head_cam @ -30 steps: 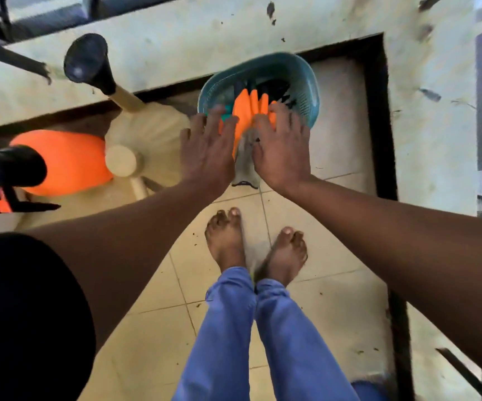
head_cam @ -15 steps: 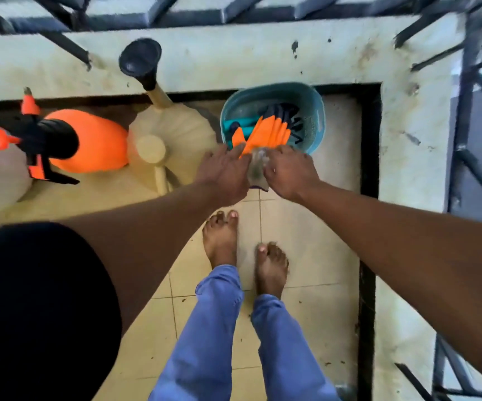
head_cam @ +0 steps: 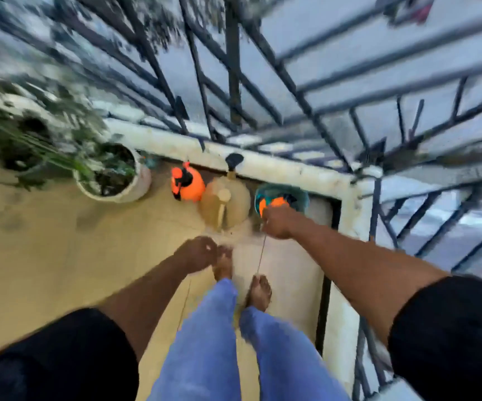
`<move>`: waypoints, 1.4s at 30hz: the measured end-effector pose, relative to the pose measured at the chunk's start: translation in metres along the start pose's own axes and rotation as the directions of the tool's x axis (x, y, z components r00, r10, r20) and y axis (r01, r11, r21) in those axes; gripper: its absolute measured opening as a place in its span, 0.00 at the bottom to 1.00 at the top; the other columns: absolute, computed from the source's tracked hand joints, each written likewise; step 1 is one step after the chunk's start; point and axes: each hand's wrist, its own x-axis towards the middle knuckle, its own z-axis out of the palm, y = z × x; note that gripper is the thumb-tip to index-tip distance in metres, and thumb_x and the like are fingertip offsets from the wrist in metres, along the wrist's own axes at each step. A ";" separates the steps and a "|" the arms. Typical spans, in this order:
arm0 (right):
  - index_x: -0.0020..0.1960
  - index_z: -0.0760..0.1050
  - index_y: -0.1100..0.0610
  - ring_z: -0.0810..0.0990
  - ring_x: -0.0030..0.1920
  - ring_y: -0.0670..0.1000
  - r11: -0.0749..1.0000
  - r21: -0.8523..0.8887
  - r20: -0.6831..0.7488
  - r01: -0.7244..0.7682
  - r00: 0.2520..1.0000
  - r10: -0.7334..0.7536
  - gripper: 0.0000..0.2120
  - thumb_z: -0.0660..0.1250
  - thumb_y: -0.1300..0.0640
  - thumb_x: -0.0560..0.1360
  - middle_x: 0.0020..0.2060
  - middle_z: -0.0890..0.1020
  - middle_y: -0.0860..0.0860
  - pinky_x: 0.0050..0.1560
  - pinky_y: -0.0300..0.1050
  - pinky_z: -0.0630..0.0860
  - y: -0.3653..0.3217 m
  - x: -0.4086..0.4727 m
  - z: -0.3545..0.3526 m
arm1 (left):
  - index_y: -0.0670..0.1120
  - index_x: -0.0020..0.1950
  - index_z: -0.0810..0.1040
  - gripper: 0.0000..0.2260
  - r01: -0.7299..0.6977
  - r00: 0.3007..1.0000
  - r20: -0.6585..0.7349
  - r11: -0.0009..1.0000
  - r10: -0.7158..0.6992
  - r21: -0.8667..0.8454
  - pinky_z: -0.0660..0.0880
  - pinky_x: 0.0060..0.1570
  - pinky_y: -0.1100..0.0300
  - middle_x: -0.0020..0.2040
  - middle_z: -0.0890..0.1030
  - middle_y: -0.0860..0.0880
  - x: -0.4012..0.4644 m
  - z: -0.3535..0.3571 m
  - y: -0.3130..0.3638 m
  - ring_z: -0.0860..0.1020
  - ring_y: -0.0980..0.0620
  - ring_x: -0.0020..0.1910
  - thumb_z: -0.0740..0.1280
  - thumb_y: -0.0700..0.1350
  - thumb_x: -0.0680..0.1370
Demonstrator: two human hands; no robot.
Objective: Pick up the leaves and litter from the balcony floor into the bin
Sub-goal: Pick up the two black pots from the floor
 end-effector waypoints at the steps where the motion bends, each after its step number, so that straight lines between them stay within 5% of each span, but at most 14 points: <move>1: 0.66 0.76 0.58 0.76 0.64 0.62 0.999 0.001 -0.001 0.033 0.999 -0.033 0.18 0.63 0.53 0.78 0.63 0.78 0.60 0.61 0.50 0.73 -0.019 -0.022 -0.015 | 0.49 0.61 0.82 0.11 0.004 1.000 -0.020 0.999 -0.005 -0.043 0.72 0.57 0.60 0.61 0.83 0.47 -0.019 -0.005 -0.005 0.80 0.47 0.61 0.66 0.50 0.81; 6: 0.59 0.80 0.61 0.79 0.60 0.61 0.977 -0.037 -0.060 0.209 0.976 -0.211 0.17 0.64 0.50 0.80 0.58 0.82 0.60 0.51 0.47 0.73 -0.115 -0.134 -0.030 | 0.51 0.58 0.81 0.08 -0.029 0.994 -0.107 0.971 0.003 -0.237 0.74 0.46 0.61 0.54 0.86 0.46 -0.142 -0.036 -0.033 0.82 0.47 0.49 0.65 0.48 0.81; 9: 0.58 0.80 0.62 0.81 0.53 0.59 0.961 -0.090 -0.025 0.262 0.964 -0.265 0.16 0.63 0.51 0.81 0.56 0.82 0.62 0.52 0.44 0.76 -0.174 -0.181 -0.017 | 0.53 0.55 0.81 0.06 -0.038 0.988 -0.154 0.933 -0.018 -0.357 0.71 0.36 0.64 0.56 0.85 0.46 -0.199 -0.044 -0.074 0.82 0.43 0.53 0.65 0.49 0.82; 11: 0.49 0.79 0.63 0.79 0.34 0.49 0.946 -0.181 0.066 0.270 0.963 -0.262 0.13 0.61 0.54 0.81 0.46 0.82 0.62 0.33 0.30 0.73 -0.203 -0.202 -0.005 | 0.52 0.56 0.81 0.07 -0.009 0.985 -0.164 0.922 -0.059 -0.387 0.74 0.41 0.57 0.61 0.83 0.45 -0.224 -0.046 -0.107 0.80 0.41 0.60 0.64 0.49 0.82; 13: 0.45 0.78 0.60 0.71 0.24 0.43 0.911 -0.268 0.128 0.313 0.949 -0.288 0.13 0.60 0.54 0.82 0.41 0.82 0.60 0.23 0.31 0.68 -0.242 -0.214 0.009 | 0.48 0.64 0.80 0.12 0.053 0.983 -0.142 0.919 -0.117 -0.391 0.76 0.54 0.53 0.67 0.79 0.44 -0.255 -0.057 -0.150 0.76 0.41 0.66 0.63 0.48 0.83; 15: 0.43 0.75 0.58 0.72 0.27 0.46 0.889 -0.320 0.146 0.327 0.944 -0.295 0.13 0.60 0.52 0.82 0.42 0.80 0.58 0.23 0.33 0.68 -0.288 -0.220 0.019 | 0.45 0.69 0.77 0.16 0.138 0.969 -0.130 0.897 -0.210 -0.419 0.75 0.56 0.53 0.69 0.77 0.44 -0.286 -0.069 -0.197 0.75 0.41 0.68 0.62 0.48 0.84; 19: 0.46 0.75 0.56 0.80 0.39 0.54 0.807 -0.426 0.155 0.409 0.912 -0.380 0.10 0.62 0.51 0.80 0.44 0.81 0.56 0.35 0.40 0.76 -0.387 -0.230 0.044 | 0.43 0.62 0.79 0.12 0.254 0.910 -0.154 0.810 -0.386 -0.529 0.71 0.36 0.62 0.57 0.81 0.43 -0.331 -0.079 -0.304 0.80 0.44 0.51 0.61 0.47 0.83; 23: 0.52 0.80 0.64 0.79 0.42 0.55 0.719 -0.475 0.207 0.508 0.858 -0.470 0.15 0.62 0.52 0.80 0.44 0.82 0.58 0.34 0.41 0.74 -0.468 -0.234 0.065 | 0.42 0.71 0.73 0.19 0.269 0.863 -0.190 0.744 -0.469 -0.612 0.78 0.56 0.54 0.70 0.76 0.42 -0.364 -0.088 -0.377 0.75 0.39 0.68 0.59 0.49 0.84; 26: 0.49 0.76 0.54 0.77 0.43 0.52 0.685 -0.502 0.227 0.527 0.845 -0.484 0.06 0.65 0.52 0.80 0.48 0.80 0.55 0.36 0.37 0.70 -0.518 -0.244 0.079 | 0.46 0.56 0.78 0.10 0.213 0.858 -0.203 0.688 -0.471 -0.694 0.68 0.30 0.64 0.54 0.80 0.45 -0.380 -0.089 -0.406 0.79 0.47 0.47 0.59 0.47 0.82; 28: 0.46 0.75 0.53 0.76 0.37 0.49 0.650 -0.516 0.253 0.557 0.825 -0.506 0.05 0.65 0.52 0.80 0.50 0.83 0.57 0.32 0.33 0.69 -0.545 -0.243 0.089 | 0.47 0.53 0.78 0.10 0.199 0.844 -0.185 0.615 -0.503 -0.763 0.63 0.26 0.65 0.48 0.79 0.47 -0.384 -0.087 -0.424 0.73 0.51 0.35 0.59 0.47 0.81; 32: 0.49 0.78 0.55 0.85 0.45 0.56 0.645 -0.480 0.291 0.594 0.802 -0.522 0.08 0.66 0.51 0.77 0.45 0.84 0.55 0.27 0.34 0.71 -0.586 -0.218 0.106 | 0.51 0.47 0.79 0.07 0.174 0.850 -0.087 0.433 -0.519 -0.885 0.63 0.26 0.67 0.45 0.81 0.48 -0.384 -0.086 -0.455 0.71 0.53 0.30 0.62 0.48 0.81; 35: 0.45 0.73 0.51 0.79 0.48 0.52 0.592 -0.504 0.349 0.629 0.775 -0.527 0.05 0.66 0.52 0.79 0.44 0.77 0.47 0.22 0.30 0.69 -0.618 -0.200 0.113 | 0.51 0.48 0.78 0.06 0.190 0.860 -0.010 0.339 -0.510 -0.921 0.62 0.27 0.66 0.44 0.81 0.49 -0.381 -0.094 -0.472 0.71 0.53 0.30 0.62 0.48 0.81; 40: 0.49 0.71 0.53 0.78 0.61 0.56 0.456 -0.580 0.504 0.676 0.737 -0.451 0.05 0.60 0.53 0.83 0.55 0.78 0.57 0.32 0.29 0.59 -0.688 -0.170 0.115 | 0.52 0.47 0.78 0.06 0.172 0.824 -0.001 0.250 -0.567 -0.953 0.63 0.28 0.66 0.44 0.81 0.49 -0.356 -0.136 -0.510 0.71 0.53 0.31 0.62 0.48 0.80; 42: 0.42 0.70 0.52 0.76 0.53 0.52 0.416 -0.598 0.538 0.685 0.728 -0.425 0.11 0.60 0.53 0.83 0.52 0.77 0.55 0.32 0.30 0.60 -0.724 -0.160 0.111 | 0.51 0.49 0.79 0.06 0.150 0.810 -0.014 0.230 -0.586 -0.962 0.64 0.29 0.66 0.45 0.81 0.49 -0.349 -0.165 -0.521 0.71 0.53 0.32 0.62 0.48 0.81</move>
